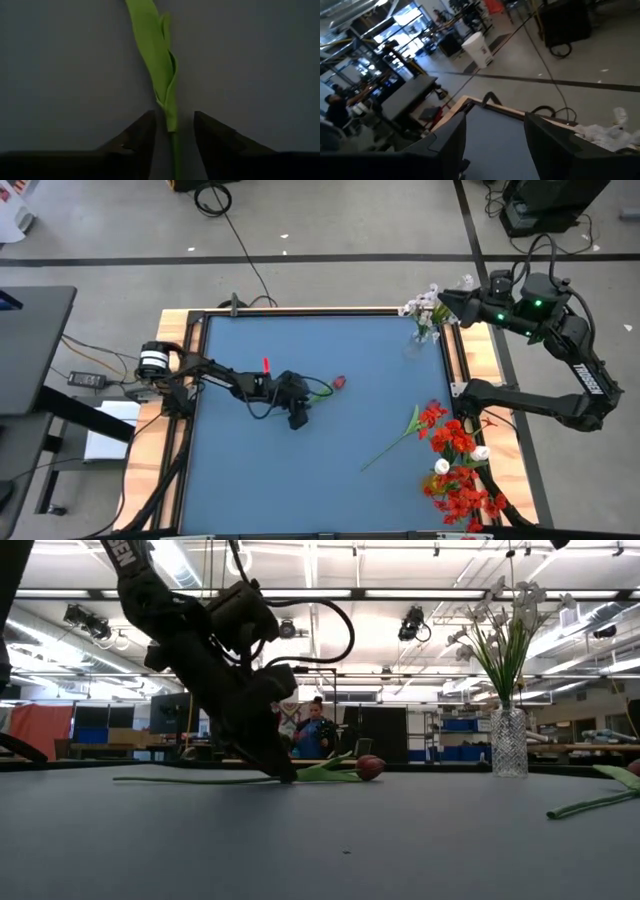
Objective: Sort flowers into vase by color
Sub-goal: Put the left dark red flower into the transparent vase
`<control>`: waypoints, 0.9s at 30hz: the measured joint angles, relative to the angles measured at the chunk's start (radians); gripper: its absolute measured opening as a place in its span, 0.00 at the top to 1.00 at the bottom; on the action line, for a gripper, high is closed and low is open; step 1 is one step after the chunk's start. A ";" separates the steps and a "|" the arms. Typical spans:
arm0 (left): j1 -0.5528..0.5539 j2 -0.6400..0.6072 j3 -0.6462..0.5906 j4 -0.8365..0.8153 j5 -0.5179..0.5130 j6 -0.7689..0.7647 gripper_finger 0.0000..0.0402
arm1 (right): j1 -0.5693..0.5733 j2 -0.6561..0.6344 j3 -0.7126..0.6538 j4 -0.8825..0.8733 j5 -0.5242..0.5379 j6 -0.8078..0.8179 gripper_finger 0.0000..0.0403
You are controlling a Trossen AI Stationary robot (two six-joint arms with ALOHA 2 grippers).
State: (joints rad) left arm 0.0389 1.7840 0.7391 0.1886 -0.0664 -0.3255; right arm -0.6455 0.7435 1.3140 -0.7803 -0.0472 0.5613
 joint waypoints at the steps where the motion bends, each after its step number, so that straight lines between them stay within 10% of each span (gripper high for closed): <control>1: -0.004 0.005 0.000 -0.002 -0.010 -0.005 0.65 | 0.000 0.000 0.000 0.000 -0.011 -0.001 0.48; 9: -0.008 0.000 0.032 -0.042 -0.044 -0.154 0.96 | 0.001 0.000 0.000 -0.014 -0.033 0.004 0.50; 20: 0.031 -0.116 0.291 -0.049 -0.027 -0.166 0.97 | 0.001 -0.018 -0.001 0.073 -0.149 -0.078 0.48; 27: 0.102 -0.226 0.555 -0.023 0.059 -0.014 0.97 | 0.019 -0.004 -0.001 0.171 -0.413 -0.121 0.46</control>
State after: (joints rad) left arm 0.1407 1.5582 1.2942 0.1654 -0.0079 -0.3399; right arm -0.6261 0.7394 1.3132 -0.6095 -0.4603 0.4406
